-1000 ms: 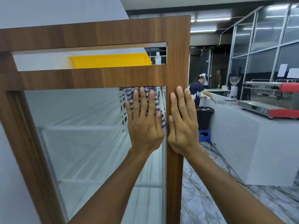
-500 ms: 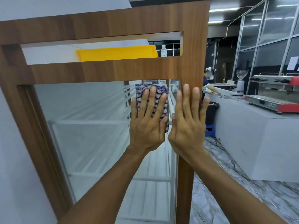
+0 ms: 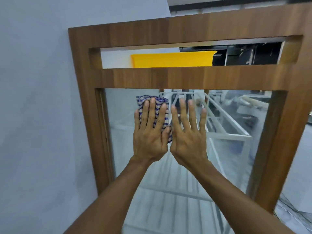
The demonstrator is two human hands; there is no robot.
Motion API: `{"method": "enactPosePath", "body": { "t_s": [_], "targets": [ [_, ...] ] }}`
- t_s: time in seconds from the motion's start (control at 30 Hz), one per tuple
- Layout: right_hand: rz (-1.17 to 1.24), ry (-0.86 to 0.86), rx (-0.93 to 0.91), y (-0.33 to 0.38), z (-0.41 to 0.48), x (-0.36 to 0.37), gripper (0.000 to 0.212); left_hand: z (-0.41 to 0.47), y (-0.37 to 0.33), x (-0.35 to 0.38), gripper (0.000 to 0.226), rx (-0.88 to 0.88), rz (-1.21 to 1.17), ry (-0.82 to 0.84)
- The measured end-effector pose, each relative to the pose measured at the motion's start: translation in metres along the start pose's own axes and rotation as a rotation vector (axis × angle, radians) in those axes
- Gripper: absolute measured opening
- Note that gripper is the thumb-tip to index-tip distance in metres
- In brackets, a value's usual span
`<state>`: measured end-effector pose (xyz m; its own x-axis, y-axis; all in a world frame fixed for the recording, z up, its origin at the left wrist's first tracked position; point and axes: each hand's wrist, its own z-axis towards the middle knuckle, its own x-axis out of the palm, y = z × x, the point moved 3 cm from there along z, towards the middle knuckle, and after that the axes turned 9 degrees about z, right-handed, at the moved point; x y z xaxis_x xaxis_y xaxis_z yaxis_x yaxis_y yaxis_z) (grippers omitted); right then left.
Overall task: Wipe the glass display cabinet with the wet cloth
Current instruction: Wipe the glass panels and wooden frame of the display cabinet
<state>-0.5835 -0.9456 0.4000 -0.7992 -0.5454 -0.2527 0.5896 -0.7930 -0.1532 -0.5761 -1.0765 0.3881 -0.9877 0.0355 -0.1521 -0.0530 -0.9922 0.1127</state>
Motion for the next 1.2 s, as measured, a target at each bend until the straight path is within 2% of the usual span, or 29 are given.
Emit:
{"method": "enactPosePath", "body": {
  "t_s": [0.23, 0.37, 0.5, 0.6, 0.63, 0.73, 0.77, 0.83, 0.9, 1.0, 1.1, 1.17, 1.2],
  "targets": [
    [0.024, -0.006, 0.016, 0.056, 0.006, 0.035, 0.077, -0.024, 0.092, -0.01, 0.062, -0.161, 0.01, 0.004],
    [0.026, -0.012, 0.021, 0.049, -0.004, 0.034, 0.064, -0.067, 0.073, -0.006, 0.061, -0.263, -0.031, 0.054],
    [0.011, -0.012, 0.008, 0.035, -0.018, 0.027, 0.053, -0.039, 0.039, 0.0, 0.056, 0.013, -0.036, 0.037],
    [-0.011, -0.037, 0.065, 0.013, -0.026, 0.017, 0.055, -0.01, 0.025, -0.002, 0.057, -0.155, -0.055, -0.023],
    [-0.018, -0.046, 0.069, 0.006, -0.027, 0.013, 0.054, -0.011, 0.015, -0.001, 0.056, -0.144, -0.076, -0.012],
    [-0.022, -0.063, 0.086, -0.013, -0.03, 0.001, 0.053, -0.039, -0.001, 0.002, 0.057, 0.097, -0.069, 0.02],
    [-0.027, -0.07, 0.11, -0.021, -0.031, -0.004, 0.053, -0.045, 0.002, 0.004, 0.057, 0.098, -0.05, 0.017],
    [-0.046, -0.084, 0.139, -0.038, -0.034, -0.014, 0.055, -0.035, -0.001, 0.005, 0.058, -0.031, -0.032, -0.023],
    [-0.066, -0.067, 0.105, -0.049, -0.037, -0.019, 0.057, -0.01, -0.029, 0.005, 0.058, -0.101, -0.047, -0.04],
    [-0.092, -0.058, 0.086, -0.064, -0.04, -0.029, 0.056, 0.005, -0.083, 0.006, 0.057, 0.07, -0.11, -0.022],
    [-0.121, -0.016, 0.087, -0.088, -0.049, -0.047, 0.053, -0.021, -0.092, 0.014, 0.059, 0.204, -0.117, 0.031],
    [-0.134, 0.011, 0.069, -0.101, -0.055, -0.061, 0.054, -0.028, -0.093, 0.016, 0.059, 0.208, -0.077, 0.019],
    [-0.142, 0.011, 0.062, -0.105, -0.056, -0.067, 0.055, -0.022, -0.099, 0.016, 0.059, 0.138, -0.07, 0.0]
  ]
}}
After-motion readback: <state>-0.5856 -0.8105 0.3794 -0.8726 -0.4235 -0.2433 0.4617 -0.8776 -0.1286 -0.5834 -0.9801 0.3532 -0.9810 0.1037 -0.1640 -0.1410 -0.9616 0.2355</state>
